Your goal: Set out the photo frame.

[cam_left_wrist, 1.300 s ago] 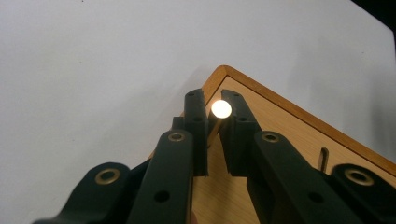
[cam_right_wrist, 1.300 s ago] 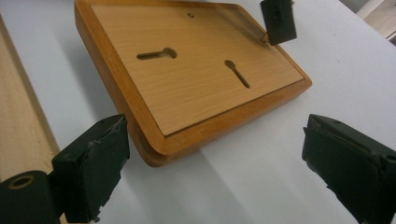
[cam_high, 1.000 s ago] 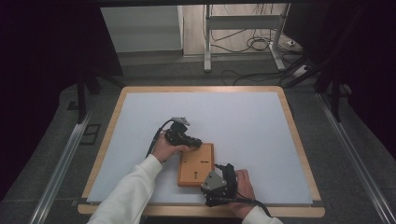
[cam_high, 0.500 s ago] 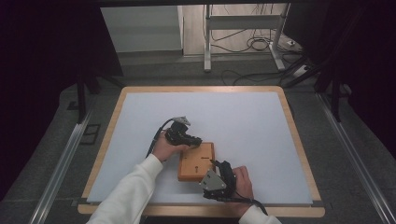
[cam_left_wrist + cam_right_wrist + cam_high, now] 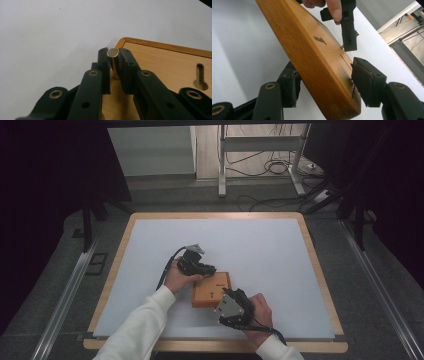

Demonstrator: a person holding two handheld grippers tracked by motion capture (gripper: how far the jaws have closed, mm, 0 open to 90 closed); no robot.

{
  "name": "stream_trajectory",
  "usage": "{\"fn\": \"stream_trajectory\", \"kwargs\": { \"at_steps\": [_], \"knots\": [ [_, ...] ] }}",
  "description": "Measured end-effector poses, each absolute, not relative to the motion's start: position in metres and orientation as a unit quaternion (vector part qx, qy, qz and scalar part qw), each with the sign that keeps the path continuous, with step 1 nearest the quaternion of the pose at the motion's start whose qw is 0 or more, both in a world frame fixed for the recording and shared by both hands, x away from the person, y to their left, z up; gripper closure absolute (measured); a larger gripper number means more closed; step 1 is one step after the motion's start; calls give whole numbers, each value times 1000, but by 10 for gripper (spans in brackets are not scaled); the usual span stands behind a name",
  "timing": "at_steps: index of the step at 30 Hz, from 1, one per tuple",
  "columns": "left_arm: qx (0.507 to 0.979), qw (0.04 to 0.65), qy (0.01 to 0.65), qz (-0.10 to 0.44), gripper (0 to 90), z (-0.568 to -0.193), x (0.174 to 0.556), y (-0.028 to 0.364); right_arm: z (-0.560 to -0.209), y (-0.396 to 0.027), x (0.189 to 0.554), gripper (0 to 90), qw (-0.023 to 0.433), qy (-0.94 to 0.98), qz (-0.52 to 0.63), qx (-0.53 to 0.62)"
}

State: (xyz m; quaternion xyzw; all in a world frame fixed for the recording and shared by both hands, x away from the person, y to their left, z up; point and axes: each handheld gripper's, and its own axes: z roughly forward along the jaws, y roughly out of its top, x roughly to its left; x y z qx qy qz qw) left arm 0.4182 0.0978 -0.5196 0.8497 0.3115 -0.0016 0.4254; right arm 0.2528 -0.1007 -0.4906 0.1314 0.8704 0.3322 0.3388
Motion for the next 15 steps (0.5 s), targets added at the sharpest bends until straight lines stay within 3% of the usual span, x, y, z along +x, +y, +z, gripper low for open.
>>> {"fn": "stream_trajectory", "kwargs": {
  "at_steps": [9,15],
  "knots": [
    [828,444,337,65,487,-504,411,118,-486,-105,256,441,343,865,341,136],
    [815,446,359,85,449,-501,394,151,-486,-106,256,441,341,864,343,138]
  ]
}}
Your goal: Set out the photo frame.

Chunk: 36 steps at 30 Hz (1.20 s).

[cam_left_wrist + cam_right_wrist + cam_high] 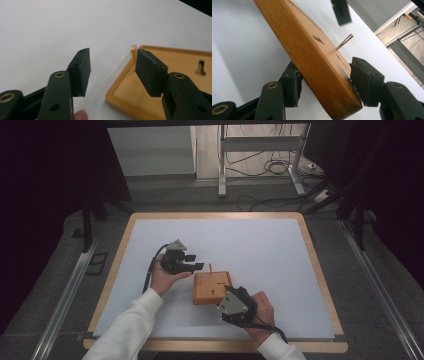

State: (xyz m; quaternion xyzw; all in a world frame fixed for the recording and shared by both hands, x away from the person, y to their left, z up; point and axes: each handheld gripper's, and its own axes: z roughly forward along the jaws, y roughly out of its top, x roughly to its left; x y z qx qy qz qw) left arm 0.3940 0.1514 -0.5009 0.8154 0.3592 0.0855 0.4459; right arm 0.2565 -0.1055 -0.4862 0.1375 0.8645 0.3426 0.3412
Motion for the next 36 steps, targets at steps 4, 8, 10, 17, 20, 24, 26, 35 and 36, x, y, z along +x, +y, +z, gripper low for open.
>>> {"fn": "stream_trajectory", "kwargs": {
  "at_steps": [4,8,10,17,20,24,26,35,36],
  "knots": [
    [825,433,351,89,444,-507,379,166,-487,-106,256,441,342,864,342,136],
    [832,424,347,91,437,-514,365,177,-487,-106,256,441,342,865,341,137],
    [833,422,347,89,435,-516,361,180,-487,-106,256,441,343,865,340,137],
    [833,422,348,82,423,-517,353,185,-486,-106,256,443,344,864,340,140],
    [831,422,351,84,417,-518,350,188,-485,-106,257,446,345,863,342,141],
    [833,414,352,99,405,-522,344,192,-485,-106,256,447,346,862,343,142],
    [834,413,353,99,405,-523,341,195,-485,-106,256,448,346,862,343,141],
    [839,412,345,88,385,-525,326,202,-485,-105,256,450,347,863,339,139],
    [840,411,344,88,384,-526,325,202,-485,-105,256,450,346,864,339,139]
  ]
}}
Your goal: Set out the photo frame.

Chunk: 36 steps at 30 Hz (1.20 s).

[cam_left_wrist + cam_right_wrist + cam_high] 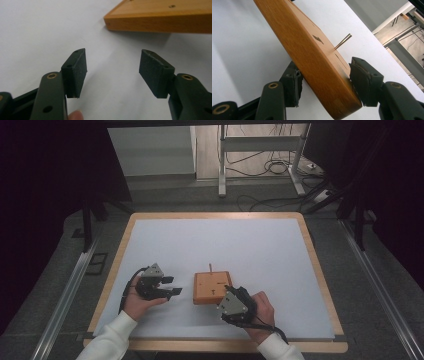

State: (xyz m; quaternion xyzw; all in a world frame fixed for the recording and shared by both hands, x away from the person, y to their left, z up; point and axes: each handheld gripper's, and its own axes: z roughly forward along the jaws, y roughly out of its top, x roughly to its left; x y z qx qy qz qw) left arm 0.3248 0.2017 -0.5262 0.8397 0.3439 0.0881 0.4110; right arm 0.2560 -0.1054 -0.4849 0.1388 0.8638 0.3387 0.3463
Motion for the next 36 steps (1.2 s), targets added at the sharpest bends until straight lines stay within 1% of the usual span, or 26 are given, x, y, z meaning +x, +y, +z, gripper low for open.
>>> {"fn": "stream_trajectory", "kwargs": {
  "at_steps": [10,30,33,36],
  "knots": [
    [840,408,349,79,380,-529,324,203,-475,-106,264,476,334,868,340,138],
    [837,409,357,66,370,-532,325,204,-445,-100,297,529,278,885,344,144],
    [838,408,357,65,370,-533,325,204,-440,-99,303,550,271,887,344,143],
    [838,408,357,65,369,-534,325,204,-437,-97,308,590,268,889,344,142]
  ]
}}
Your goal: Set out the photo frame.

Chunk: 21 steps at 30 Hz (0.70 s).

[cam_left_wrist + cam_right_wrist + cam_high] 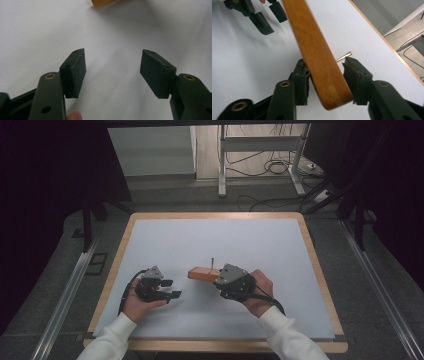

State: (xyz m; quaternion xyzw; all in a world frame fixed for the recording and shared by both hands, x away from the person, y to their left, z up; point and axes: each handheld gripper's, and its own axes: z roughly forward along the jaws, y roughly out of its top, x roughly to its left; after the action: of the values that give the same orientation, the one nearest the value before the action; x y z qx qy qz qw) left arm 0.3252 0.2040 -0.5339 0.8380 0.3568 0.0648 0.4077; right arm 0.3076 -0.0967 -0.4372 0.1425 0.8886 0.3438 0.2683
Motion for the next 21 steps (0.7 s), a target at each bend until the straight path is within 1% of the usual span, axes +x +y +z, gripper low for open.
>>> {"fn": "stream_trajectory", "kwargs": {
  "at_steps": [2,16,21],
  "knots": [
    [839,406,357,65,366,-534,325,204,-436,-95,310,607,268,888,344,143],
    [839,404,358,62,365,-535,326,205,-426,-90,330,649,259,887,352,150],
    [840,404,357,63,364,-536,326,205,-424,-88,333,663,262,884,357,152]
  ]
}}
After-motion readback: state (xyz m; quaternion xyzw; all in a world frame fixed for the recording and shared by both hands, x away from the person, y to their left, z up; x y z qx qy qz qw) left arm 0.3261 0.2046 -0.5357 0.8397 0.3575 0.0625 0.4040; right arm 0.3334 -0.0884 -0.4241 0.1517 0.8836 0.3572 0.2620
